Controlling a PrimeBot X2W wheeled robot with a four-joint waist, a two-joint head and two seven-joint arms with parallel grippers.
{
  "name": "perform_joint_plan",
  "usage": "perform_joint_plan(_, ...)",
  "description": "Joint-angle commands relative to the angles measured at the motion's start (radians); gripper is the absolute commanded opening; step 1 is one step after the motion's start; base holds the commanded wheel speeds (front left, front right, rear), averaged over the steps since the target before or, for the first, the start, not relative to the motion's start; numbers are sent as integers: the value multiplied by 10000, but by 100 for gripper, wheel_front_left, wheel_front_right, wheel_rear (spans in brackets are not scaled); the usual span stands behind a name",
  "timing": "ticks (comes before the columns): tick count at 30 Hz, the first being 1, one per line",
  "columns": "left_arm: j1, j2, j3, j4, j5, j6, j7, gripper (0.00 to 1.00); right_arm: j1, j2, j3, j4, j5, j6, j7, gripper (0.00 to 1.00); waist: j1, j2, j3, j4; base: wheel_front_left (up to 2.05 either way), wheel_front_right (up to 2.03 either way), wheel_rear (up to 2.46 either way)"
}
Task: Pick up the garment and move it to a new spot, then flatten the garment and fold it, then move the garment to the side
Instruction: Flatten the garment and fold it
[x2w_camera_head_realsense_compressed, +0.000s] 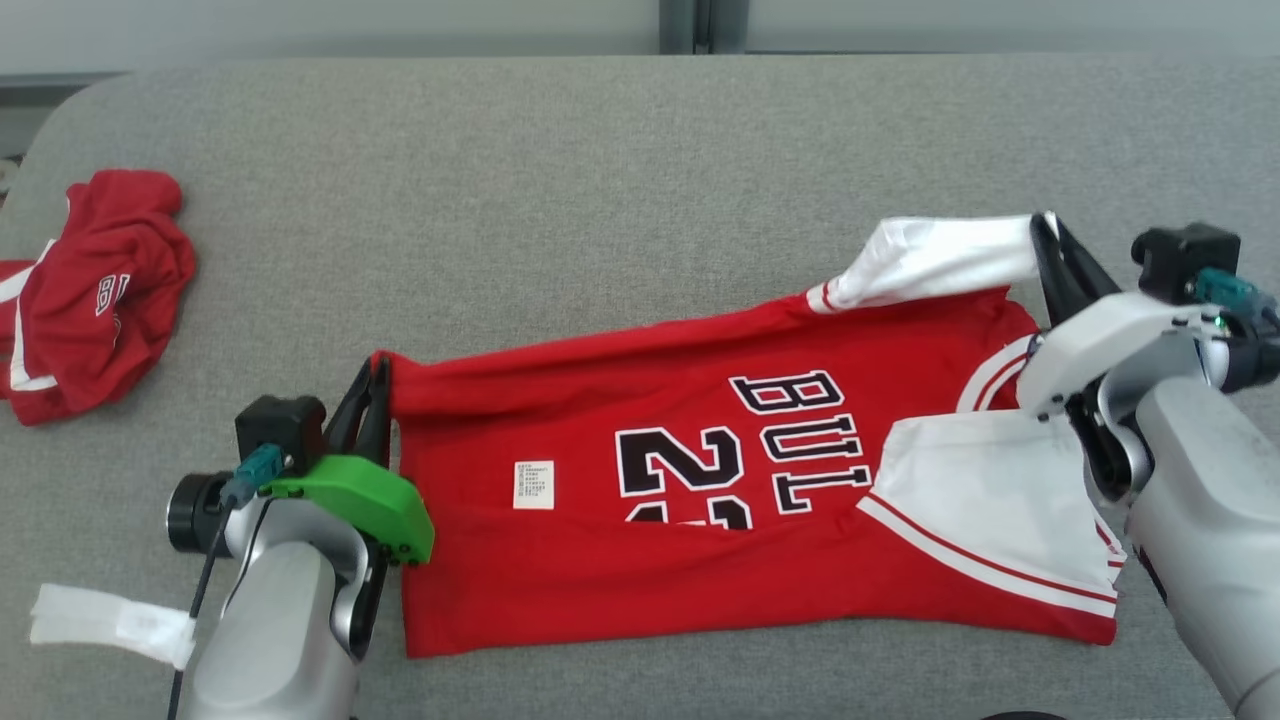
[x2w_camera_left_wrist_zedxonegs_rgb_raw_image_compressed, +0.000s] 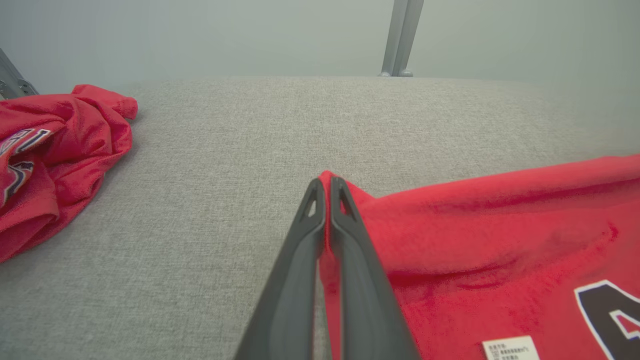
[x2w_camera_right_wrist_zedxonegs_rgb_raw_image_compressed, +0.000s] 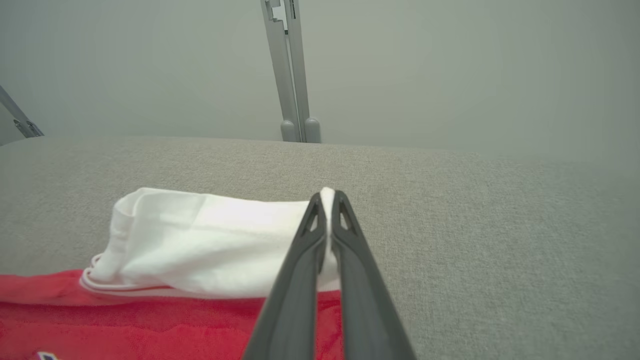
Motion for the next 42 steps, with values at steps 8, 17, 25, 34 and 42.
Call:
perform_joint_plan(8,1456,-62,429,-89,40,-84,7,0,2147,-9,-125,-984,568,-19,-67,0,0,-1,-853,-593,0,0,0)
perform_joint_plan(17,2366,-247,728,326,132,-43,6,0,3450,476,-515,-1267,673,-19,-67,0,0,-1,-1009,-857,0,0,0)
perform_joint_plan(25,2634,-385,895,486,324,-36,7,66,3889,788,-633,-970,410,-19,-67,42,0,-1,-1027,-921,0,0,0)
perform_joint_plan(34,3654,-428,1658,-119,574,661,7,100,4335,689,-1907,-1190,-237,-18,-68,100,0,-1,-1278,-916,0,0,0)
perform_joint_plan(42,4032,-540,1902,-1173,1016,667,6,100,4340,998,-2370,-1350,-784,-18,-68,100,0,-1,-1269,-708,0,0,0)
